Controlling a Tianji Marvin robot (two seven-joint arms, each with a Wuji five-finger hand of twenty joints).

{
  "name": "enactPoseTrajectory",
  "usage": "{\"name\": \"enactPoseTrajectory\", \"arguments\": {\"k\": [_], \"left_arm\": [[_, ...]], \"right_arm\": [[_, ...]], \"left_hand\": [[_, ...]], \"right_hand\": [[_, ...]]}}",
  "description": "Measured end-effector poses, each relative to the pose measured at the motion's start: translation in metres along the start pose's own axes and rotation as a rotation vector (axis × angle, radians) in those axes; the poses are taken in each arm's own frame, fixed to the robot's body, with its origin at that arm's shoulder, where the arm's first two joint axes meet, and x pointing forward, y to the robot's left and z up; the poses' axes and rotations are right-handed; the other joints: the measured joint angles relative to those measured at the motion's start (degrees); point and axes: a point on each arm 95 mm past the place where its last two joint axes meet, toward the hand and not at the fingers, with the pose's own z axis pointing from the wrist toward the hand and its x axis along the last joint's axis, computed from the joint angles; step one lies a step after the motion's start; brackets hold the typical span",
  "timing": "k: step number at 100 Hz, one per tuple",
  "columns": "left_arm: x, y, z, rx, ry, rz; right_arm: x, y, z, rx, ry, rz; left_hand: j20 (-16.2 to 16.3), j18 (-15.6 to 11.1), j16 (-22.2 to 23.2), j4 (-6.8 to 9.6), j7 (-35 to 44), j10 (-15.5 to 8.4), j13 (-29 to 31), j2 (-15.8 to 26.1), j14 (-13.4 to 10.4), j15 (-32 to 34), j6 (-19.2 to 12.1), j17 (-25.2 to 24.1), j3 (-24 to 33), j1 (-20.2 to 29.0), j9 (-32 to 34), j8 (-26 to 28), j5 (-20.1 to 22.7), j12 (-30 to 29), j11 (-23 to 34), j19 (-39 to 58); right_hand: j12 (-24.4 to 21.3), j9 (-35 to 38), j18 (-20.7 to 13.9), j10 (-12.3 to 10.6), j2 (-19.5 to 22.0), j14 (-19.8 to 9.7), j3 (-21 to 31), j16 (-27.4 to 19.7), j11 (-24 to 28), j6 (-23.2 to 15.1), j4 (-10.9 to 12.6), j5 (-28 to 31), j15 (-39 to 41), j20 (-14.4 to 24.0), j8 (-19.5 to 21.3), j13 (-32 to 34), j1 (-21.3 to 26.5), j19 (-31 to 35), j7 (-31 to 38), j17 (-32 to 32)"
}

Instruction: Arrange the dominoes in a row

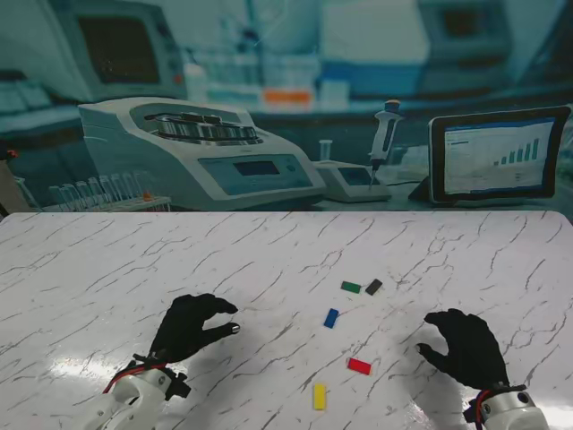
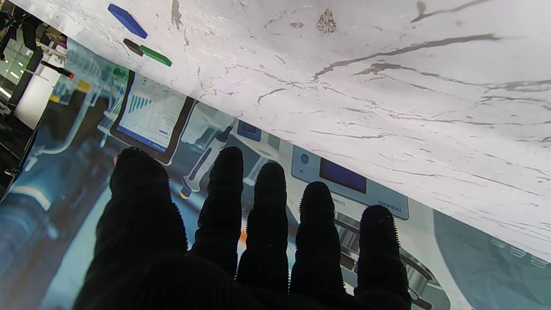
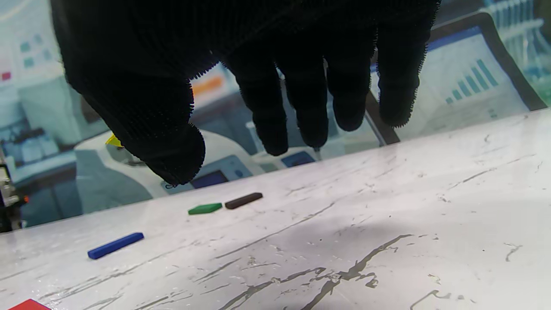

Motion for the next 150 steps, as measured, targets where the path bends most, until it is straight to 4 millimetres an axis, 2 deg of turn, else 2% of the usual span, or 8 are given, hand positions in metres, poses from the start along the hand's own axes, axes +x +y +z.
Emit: {"name": "enactPoseTrajectory", "arguments": {"k": [40, 66, 88, 108, 127, 150], "left_arm": [[0.0, 0.002, -0.003, -0.006, -0.003, 0.005], [-0.001, 0.003, -0.007, -0.008, -0.005, 0.012], [-0.001, 0.003, -0.007, -0.009, -0.005, 0.013], [0.0, 0.003, -0.007, -0.011, -0.004, 0.013], [0.001, 0.003, -0.007, -0.01, -0.002, 0.014], [0.001, 0.003, -0.007, -0.012, -0.001, 0.015]], "right_arm": [[0.013, 0.001, -0.002, 0.013, 0.083, -0.061], [0.04, 0.007, -0.002, 0.095, 0.262, -0.062], [0.067, 0.004, 0.001, 0.167, 0.393, -0.071], [0.091, -0.004, 0.002, 0.236, 0.497, -0.074], [0.111, -0.012, 0.004, 0.265, 0.568, -0.073], [0.125, -0.024, 0.006, 0.294, 0.638, -0.061]], "left_hand": [[0.0, 0.0, 0.0, 0.0, 0.0, 0.0, 0.0, 0.0, 0.0, 0.0, 0.0, 0.0, 0.0, 0.0, 0.0, 0.0, 0.0, 0.0, 0.0, 0.0], [0.0, 0.0, 0.0, 0.0, 0.03, 0.0, 0.01, 0.0, 0.0, 0.0, 0.0, 0.0, 0.0, 0.0, 0.0, 0.0, 0.0, 0.0, 0.0, 0.0], [0.0, 0.0, 0.0, 0.0, 0.07, 0.0, 0.01, 0.0, 0.0, 0.0, 0.0, 0.01, 0.0, 0.0, 0.0, 0.0, 0.0, 0.0, 0.0, 0.0], [0.0, 0.0, 0.0, 0.0, 0.13, 0.0, 0.02, 0.0, 0.0, 0.0, 0.0, 0.02, 0.0, 0.0, 0.05, 0.14, 0.0, 0.0, 0.0, 0.0], [0.0, -0.01, 0.0, 0.0, 0.64, 0.0, 0.03, 0.0, 0.0, 0.0, 0.0, 0.03, 0.0, 0.0, 0.06, 0.17, 0.0, 0.0, 0.0, 0.0], [0.0, -0.01, 0.0, 0.0, 0.7, 0.0, 0.03, 0.0, 0.0, 0.0, 0.0, 0.07, 0.0, 0.0, 0.07, 0.19, 0.0, 0.0, 0.0, 0.0]], "right_hand": [[-0.01, 0.0, 0.0, -0.06, 0.0, 0.0, 0.0, 0.64, -0.03, 0.0, 0.0, -0.04, 0.0, 0.1, 0.0, 0.01, 0.6, 0.03, 0.0, 0.07], [-0.65, -0.07, 0.0, -1.1, -0.02, 0.0, -0.67, 0.64, -0.18, 0.0, 0.0, -1.0, 0.0, 0.51, 0.0, 0.02, 1.8, 0.57, -0.64, 0.13], [-1.27, -1.1, 0.0, -1.58, -0.03, 0.0, -0.68, 0.64, -1.2, 0.0, 0.0, -1.74, 0.0, 0.58, 0.0, 0.03, 2.61, 0.61, -1.38, 0.21], [-2.16, -2.4, 0.0, -2.36, -1.03, -0.65, -1.44, 0.64, -1.57, 0.0, 0.0, -1.75, 0.0, 0.59, 0.0, 0.03, 8.11, 0.64, -2.03, 0.32], [-3.64, -4.49, 0.0, -2.97, -1.47, -1.45, -0.56, 0.64, -2.83, -0.63, 0.0, -2.4, 0.0, 0.59, 0.0, 0.02, 11.0, 0.65, -2.29, 0.32], [-7.95, -7.48, 0.0, -3.53, -2.21, -1.96, 0.51, 0.64, -4.45, -1.27, 0.0, -4.54, 0.57, 0.59, 0.0, -0.96, 15.16, 0.68, -2.77, 0.24]]}}
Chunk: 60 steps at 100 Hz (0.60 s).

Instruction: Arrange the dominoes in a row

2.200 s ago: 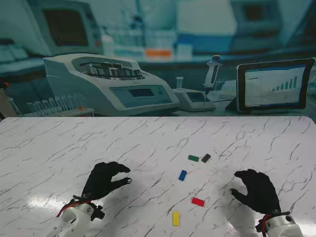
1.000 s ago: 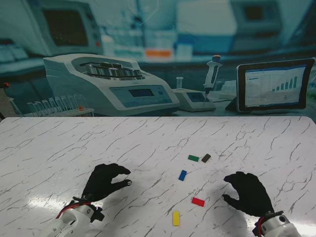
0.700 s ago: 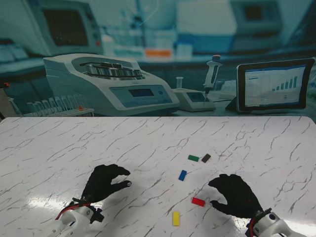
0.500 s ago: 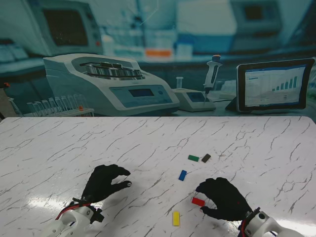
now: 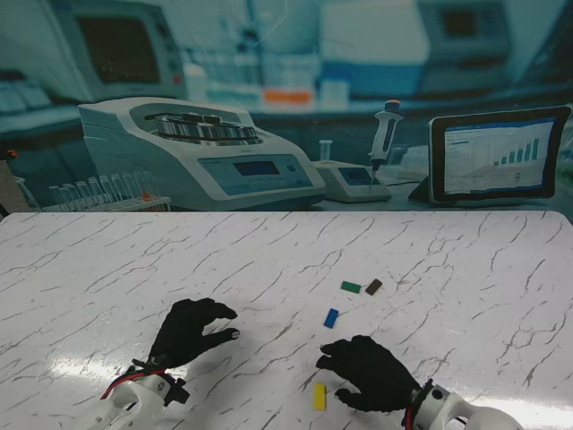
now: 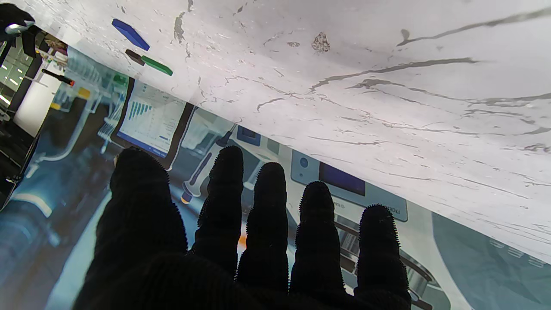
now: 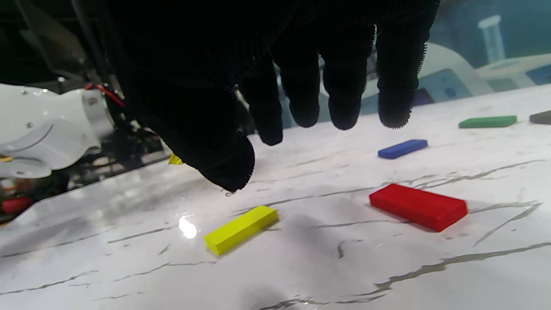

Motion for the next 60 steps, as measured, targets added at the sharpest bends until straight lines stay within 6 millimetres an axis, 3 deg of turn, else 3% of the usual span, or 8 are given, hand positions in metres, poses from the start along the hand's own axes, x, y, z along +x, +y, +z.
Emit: {"name": "enactPoseTrajectory", "arguments": {"k": [19, 60], "left_arm": [[0.0, 0.0, 0.0, -0.001, -0.002, -0.001], [0.001, 0.0, 0.0, -0.004, -0.004, 0.002]], "right_arm": [[0.003, -0.009, 0.006, 0.02, 0.039, 0.045], [0.004, -0.028, 0.005, 0.064, 0.083, 0.08]], "left_hand": [[0.0, 0.0, 0.0, 0.0, 0.03, 0.0, 0.0, 0.0, 0.0, 0.0, 0.0, 0.02, 0.0, 0.0, 0.0, 0.0, 0.0, 0.0, 0.0, 0.0], [0.0, 0.0, 0.0, 0.0, 0.08, 0.0, 0.01, 0.0, 0.0, 0.0, 0.0, 0.02, 0.0, 0.0, 0.02, 0.0, 0.0, 0.0, 0.07, 0.0]], "right_hand": [[-3.6, -2.09, 0.0, -0.03, -0.55, -0.66, 3.2, 0.0, -0.75, -0.07, 0.0, -0.06, 0.69, 0.0, 0.0, -0.67, 1.57, 0.05, 0.0, -0.08], [-4.21, -1.95, 0.0, -1.4, -1.2, -2.02, 8.91, -0.51, 0.13, -2.46, 0.0, 1.03, 2.41, 0.0, 0.53, -1.37, 3.6, 0.73, 2.04, -0.11]]}}
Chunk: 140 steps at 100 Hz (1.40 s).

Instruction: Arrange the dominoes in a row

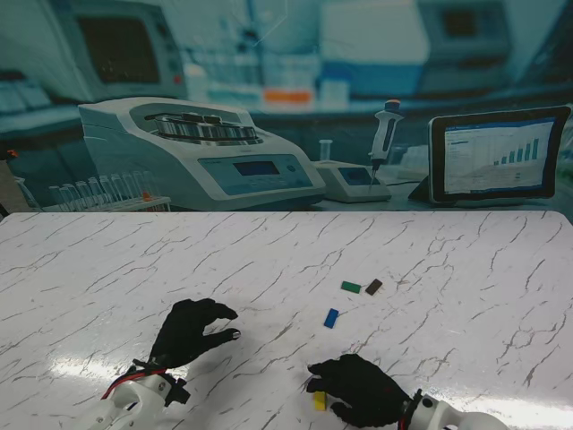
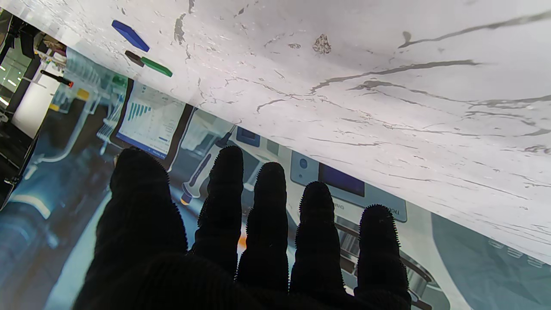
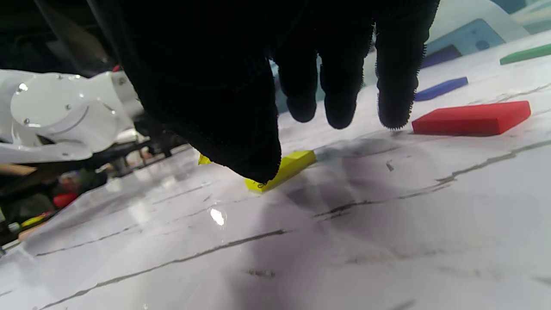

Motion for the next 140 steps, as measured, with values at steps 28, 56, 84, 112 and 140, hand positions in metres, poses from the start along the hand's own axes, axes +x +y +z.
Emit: {"name": "enactPoseTrajectory", "arguments": {"k": [28, 56, 84, 112, 140], "left_arm": [[0.001, 0.0, 0.0, 0.001, 0.0, 0.002], [0.001, 0.0, 0.0, 0.003, 0.0, 0.002], [0.0, 0.001, 0.0, 0.009, -0.001, 0.001], [0.0, 0.002, 0.0, 0.009, -0.002, 0.0], [-0.001, 0.002, 0.0, 0.008, -0.003, -0.001]], "right_arm": [[-0.001, -0.007, 0.001, -0.011, -0.016, -0.033], [-0.001, -0.009, 0.006, -0.046, -0.021, -0.041], [0.001, -0.009, 0.008, -0.066, -0.023, -0.045], [0.002, -0.012, 0.014, -0.122, -0.056, -0.058], [0.001, -0.012, 0.016, -0.159, -0.079, -0.072]], "left_hand": [[0.0, 0.0, 0.0, 0.0, 0.57, 0.0, 0.01, 0.0, 0.0, 0.0, 0.0, 0.14, 0.0, 0.0, 0.03, 0.1, 0.0, 0.0, 0.12, 0.0], [0.0, 0.0, 0.0, 0.0, 0.71, 0.0, 0.02, 0.0, 0.0, 0.0, 0.0, 0.19, 0.0, 0.0, 0.05, 0.17, 0.0, 0.0, 0.4, 0.0], [0.0, 0.0, 0.0, 0.0, 0.77, 0.0, 0.03, 0.0, 0.0, 0.0, 0.0, 0.26, 0.0, 0.0, 0.06, 0.57, 0.0, 0.0, 0.47, 0.0], [-0.01, 0.0, 0.0, 0.0, 1.09, 0.0, 0.04, 0.19, 0.0, 0.0, 0.0, 0.26, 0.0, 0.0, 0.06, 0.57, 0.0, 0.0, 0.47, 0.0], [-0.01, 0.0, 0.0, 0.0, 1.19, 0.0, 0.06, 0.73, 0.0, 0.0, 0.0, 0.26, 0.03, 0.06, 0.07, 0.57, 0.01, 0.0, 0.48, 0.0]], "right_hand": [[4.41, 5.17, -1.48, -1.0, 0.0, -0.69, 0.22, -0.04, 5.01, -2.56, 0.0, 4.04, 1.32, 0.13, 5.23, 0.02, 0.01, 0.61, 5.0, -0.53], [13.28, 7.97, -1.18, -1.06, -3.54, -0.71, 3.0, 0.65, 8.13, -4.67, -2.29, 5.15, 2.63, -1.46, 8.53, 0.13, 0.01, 3.54, 19.73, -0.07], [21.19, 7.64, -0.73, -1.01, -6.37, -0.71, 4.61, 3.05, 14.81, -4.75, -3.3, 4.27, 5.07, -2.44, 11.13, 0.13, -0.07, 5.55, 26.8, 0.61], [28.35, 5.59, -0.73, 0.76, -7.21, 1.17, 5.0, 6.48, 23.52, -4.8, -4.85, 4.24, 9.62, -2.94, 15.33, 0.13, -0.13, 8.89, 28.14, 0.62], [34.63, 3.48, -0.73, 1.39, -8.93, 1.95, 6.25, 8.14, 29.42, -6.83, -4.89, 4.24, 12.05, -4.31, 24.22, 0.13, 0.43, 11.34, 29.89, 0.52]]}}
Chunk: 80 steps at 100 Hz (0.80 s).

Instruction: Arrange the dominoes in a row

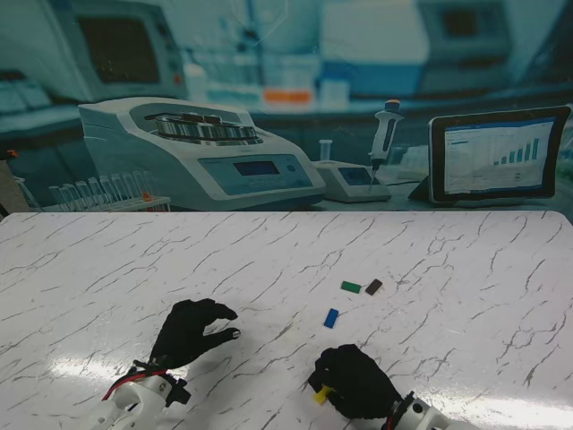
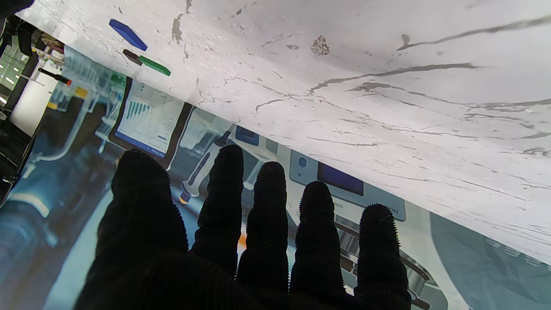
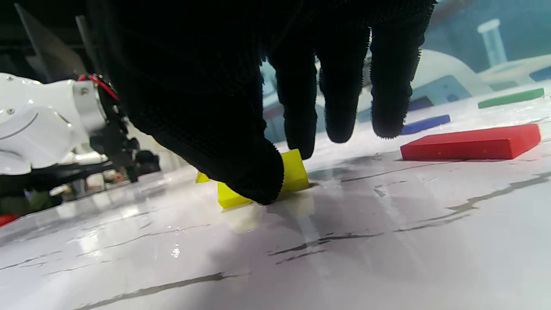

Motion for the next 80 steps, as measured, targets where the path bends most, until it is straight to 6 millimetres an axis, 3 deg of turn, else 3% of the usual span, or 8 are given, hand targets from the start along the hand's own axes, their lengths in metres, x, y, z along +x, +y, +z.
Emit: {"name": "enactPoseTrajectory", "arguments": {"k": [20, 46, 60, 80], "left_arm": [[-0.0001, 0.0001, 0.0, 0.0, 0.0, 0.0], [0.0, 0.0002, 0.0, 0.0, 0.0, 0.002], [0.0002, 0.0006, 0.0001, -0.003, 0.001, 0.003], [0.0001, 0.0006, 0.0004, -0.006, 0.0, 0.004]], "right_arm": [[-0.0004, -0.0012, -0.0001, -0.019, -0.005, -0.012], [-0.0022, -0.0029, -0.0027, -0.037, -0.018, -0.024], [-0.0023, -0.0026, -0.0045, -0.046, -0.019, -0.029], [-0.0025, -0.0009, -0.0063, -0.054, -0.012, -0.034]], "left_hand": [[0.0, 0.0, 0.0, 0.0, 0.12, 0.0, 0.0, 0.03, 0.0, 0.0, 0.0, 0.01, 0.0, 0.0, 0.0, 0.0, 0.0, 0.0, 0.0, 0.0], [0.0, 0.0, 0.0, 0.0, 0.28, 0.0, 0.0, 0.02, 0.0, 0.0, 0.0, 0.37, 0.0, 0.04, 0.01, 0.0, 0.71, 0.0, 0.11, 0.0], [0.0, 0.0, 0.0, 0.0, 0.7, 0.0, 0.02, 0.04, 0.0, 0.0, 0.0, 0.41, 0.0, 0.05, 0.01, 0.0, 0.72, 0.0, 0.22, 0.0], [0.0, 0.0, 0.0, 0.0, 1.02, 0.0, 0.02, 0.04, 0.0, 0.0, 0.0, 0.45, 0.0, 0.06, 0.03, 0.02, 0.73, 0.0, 0.46, 0.0]], "right_hand": [[5.08, 0.0, 0.0, 0.03, -0.28, 0.37, 0.61, 0.78, 1.53, -1.43, 0.0, 0.0, 1.38, -0.08, 5.69, 0.0, 1.53, 0.31, 5.07, -0.01], [6.32, -0.68, 0.0, 0.54, 0.72, 0.51, 0.85, 1.41, 2.0, -1.47, 0.0, 0.69, 2.08, -0.11, 5.91, -0.02, 1.84, 1.0, 6.51, -0.01], [1.03, -0.68, 0.0, 0.97, 0.72, 0.55, 0.85, 1.42, 0.79, -1.23, 0.0, -0.87, 2.08, -0.68, 2.81, -0.04, 1.83, 1.05, 6.95, -0.08], [-3.2, -0.68, 0.0, 1.8, 0.73, 0.65, 0.85, 1.42, -3.23, -0.58, 0.0, -1.82, 2.08, -0.69, -1.6, -0.06, 1.72, 1.05, 1.3, -0.51]]}}
